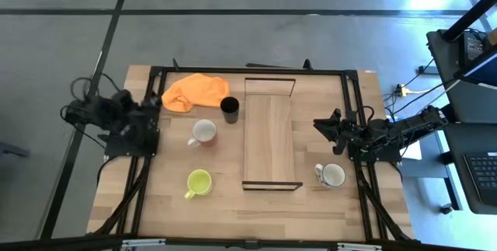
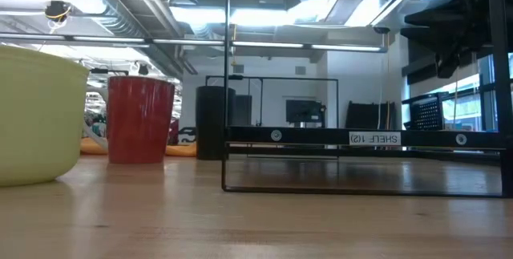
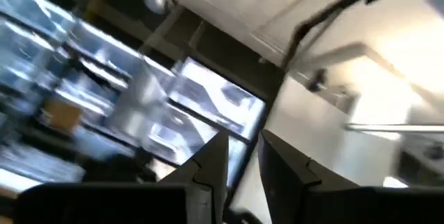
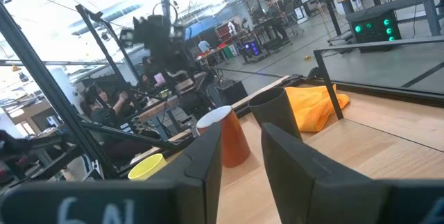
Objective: Stack small to large cups/mugs on shelf
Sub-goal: Put the yellow mug on the shelf
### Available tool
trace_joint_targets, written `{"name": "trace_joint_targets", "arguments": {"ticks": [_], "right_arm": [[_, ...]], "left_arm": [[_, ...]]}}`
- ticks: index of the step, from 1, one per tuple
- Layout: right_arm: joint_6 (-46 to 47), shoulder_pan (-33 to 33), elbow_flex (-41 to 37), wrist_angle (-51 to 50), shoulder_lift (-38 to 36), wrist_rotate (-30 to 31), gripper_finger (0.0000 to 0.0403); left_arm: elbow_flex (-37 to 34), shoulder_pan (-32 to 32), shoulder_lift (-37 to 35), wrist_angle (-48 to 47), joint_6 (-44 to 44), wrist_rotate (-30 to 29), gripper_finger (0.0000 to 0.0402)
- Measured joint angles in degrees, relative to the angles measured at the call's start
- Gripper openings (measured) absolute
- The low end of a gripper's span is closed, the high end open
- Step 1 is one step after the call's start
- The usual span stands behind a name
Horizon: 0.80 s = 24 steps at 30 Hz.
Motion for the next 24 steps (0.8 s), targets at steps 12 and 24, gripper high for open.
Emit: {"name": "trace_joint_targets", "arguments": {"ticks": [12, 24], "right_arm": [[0.0, 0.0, 0.0, 0.0, 0.0, 0.0, 0.0104], [0.0, 0.0, 0.0, 0.0, 0.0, 0.0, 0.0104]], "left_arm": [[9.6, 0.0, 0.3, 1.6, 6.8, -12.8, 0.0075], [31.7, 0.0, 19.4, -24.1, 11.6, 0.4, 0.0075]]}}
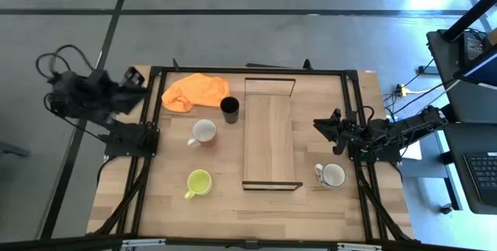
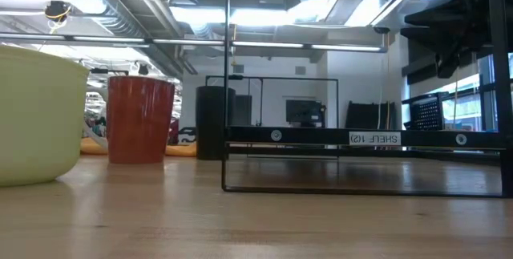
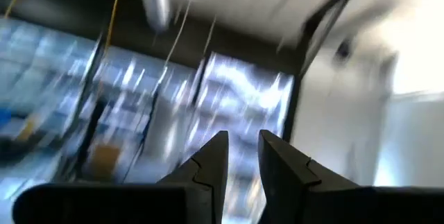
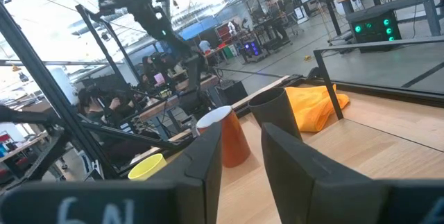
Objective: Stack small to large cups/mugs on shelf
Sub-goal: Put the yellow mug on the shelf
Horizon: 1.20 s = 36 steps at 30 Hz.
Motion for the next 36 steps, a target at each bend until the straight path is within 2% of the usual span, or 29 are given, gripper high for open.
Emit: {"name": "trace_joint_targets", "arguments": {"ticks": [6, 10, 13, 17, 24, 30, 36], "right_arm": [[0.0, 0.0, 0.0, 0.0, 0.0, 0.0, 0.0104], [0.0, 0.0, 0.0, 0.0, 0.0, 0.0, 0.0104], [0.0, 0.0, 0.0, 0.0, 0.0, 0.0, 0.0104], [0.0, 0.0, 0.0, 0.0, 0.0, 0.0, 0.0104], [0.0, 0.0, 0.0, 0.0, 0.0, 0.0, 0.0104], [0.0, 0.0, 0.0, 0.0, 0.0, 0.0, 0.0104], [0.0, 0.0, 0.0, 0.0, 0.0, 0.0, 0.0104]], "left_arm": [[16.1, 0.0, 12.7, -29.6, -3.7, 0.0, 0.0075], [19.8, 0.0, 18.2, -43.8, -7.1, 0.2, 0.0075], [19.7, 0.0, 20.6, -47.6, -10.2, 0.8, 0.0075], [19.1, -0.1, 22.8, -49.7, -15.8, 7.4, 0.0075], [18.8, 0.0, 25.7, -49.5, -17.0, 6.1, 0.0075], [18.8, 0.0, 28.0, -52.0, -26.8, 11.4, 0.0075], [18.8, -1.9, 32.2, -67.6, -38.5, 11.3, 0.0075]]}}
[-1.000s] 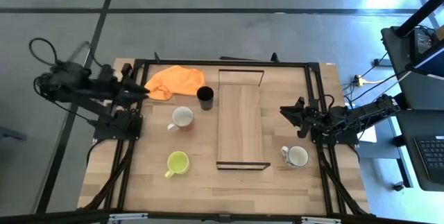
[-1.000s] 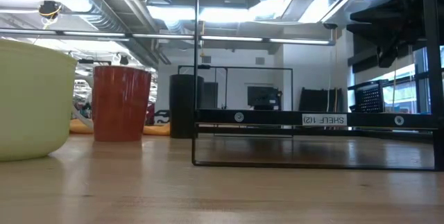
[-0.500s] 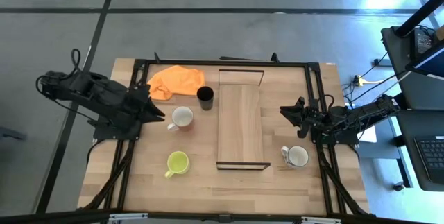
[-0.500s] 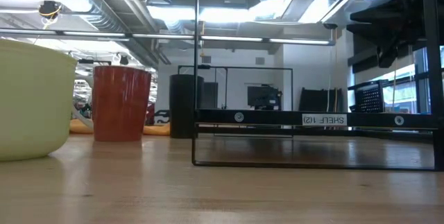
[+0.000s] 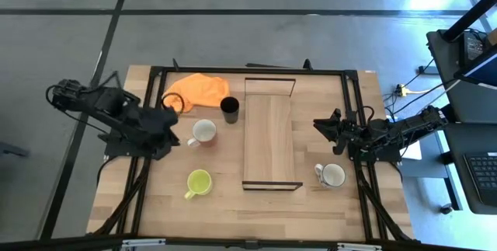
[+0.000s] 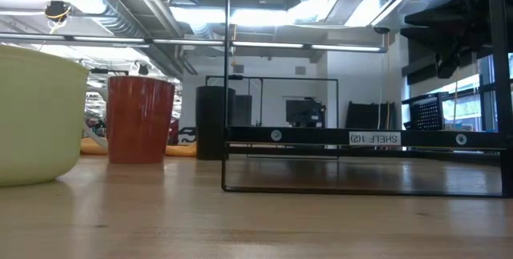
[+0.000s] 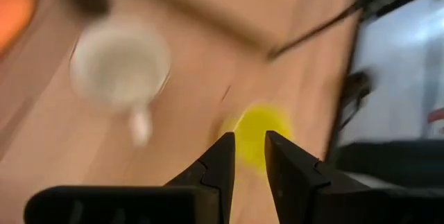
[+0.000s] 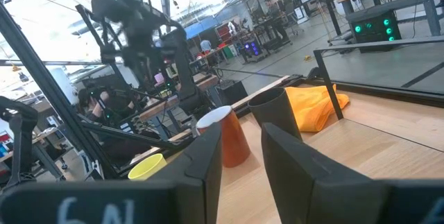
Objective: Stack small to large cups/mugs on shelf
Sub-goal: Put the yellow mug on the shelf
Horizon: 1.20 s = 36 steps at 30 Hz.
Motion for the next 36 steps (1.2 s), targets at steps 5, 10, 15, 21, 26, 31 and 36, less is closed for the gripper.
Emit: {"name": "trace_joint_targets", "arguments": {"ticks": [5, 10, 15, 21, 26, 31, 36], "right_arm": [[0.0, 0.0, 0.0, 0.0, 0.0, 0.0, 0.0104], [0.0, 0.0, 0.0, 0.0, 0.0, 0.0, 0.0104], [0.0, 0.0, 0.0, 0.0, 0.0, 0.0, 0.0104], [0.0, 0.0, 0.0, 0.0, 0.0, 0.0, 0.0104], [0.0, 0.0, 0.0, 0.0, 0.0, 0.0, 0.0104], [0.0, 0.0, 0.0, 0.0, 0.0, 0.0, 0.0104], [0.0, 0.0, 0.0, 0.0, 0.0, 0.0, 0.0104]], "left_arm": [[-0.3, -5.5, 3.6, -8.0, -7.3, -3.5, 0.0075], [-2.3, -10.0, 7.3, -5.9, -11.7, -5.6, 0.0078], [-3.4, -10.6, 12.0, -6.1, -17.4, -3.8, 0.0105], [-3.4, -10.3, 15.2, -6.1, -23.1, -2.2, 0.0118], [-3.4, -10.0, 16.3, -6.0, -23.3, -1.2, 0.0114], [-3.4, -10.0, 17.4, -5.8, -25.1, -1.5, 0.0115], [-3.4, -10.0, 19.3, -3.2, -27.9, -3.9, 0.0115]]}}
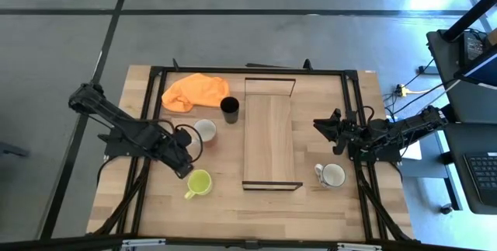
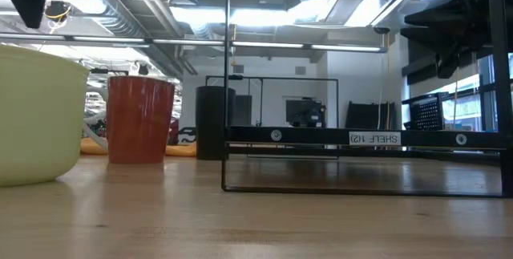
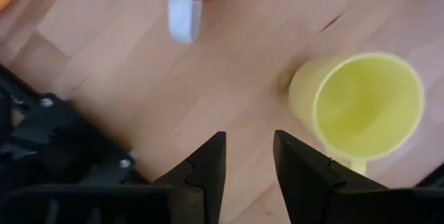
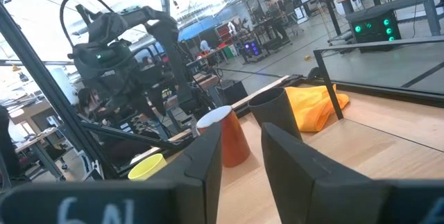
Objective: Stack small to large cups/mugs on shelf
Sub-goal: Put the yellow mug on the shelf
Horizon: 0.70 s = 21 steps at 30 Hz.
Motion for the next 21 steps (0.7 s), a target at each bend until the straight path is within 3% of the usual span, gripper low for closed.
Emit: {"name": "trace_joint_targets", "arguments": {"ticks": [7, 21], "right_arm": [[0.0, 0.0, 0.0, 0.0, 0.0, 0.0, 0.0104], [0.0, 0.0, 0.0, 0.0, 0.0, 0.0, 0.0104]], "left_arm": [[0.0, -2.4, 4.7, 8.2, -5.1, -0.5, 0.0115], [0.0, -3.9, 15.5, 8.8, -11.7, 3.6, 0.0115]]}}
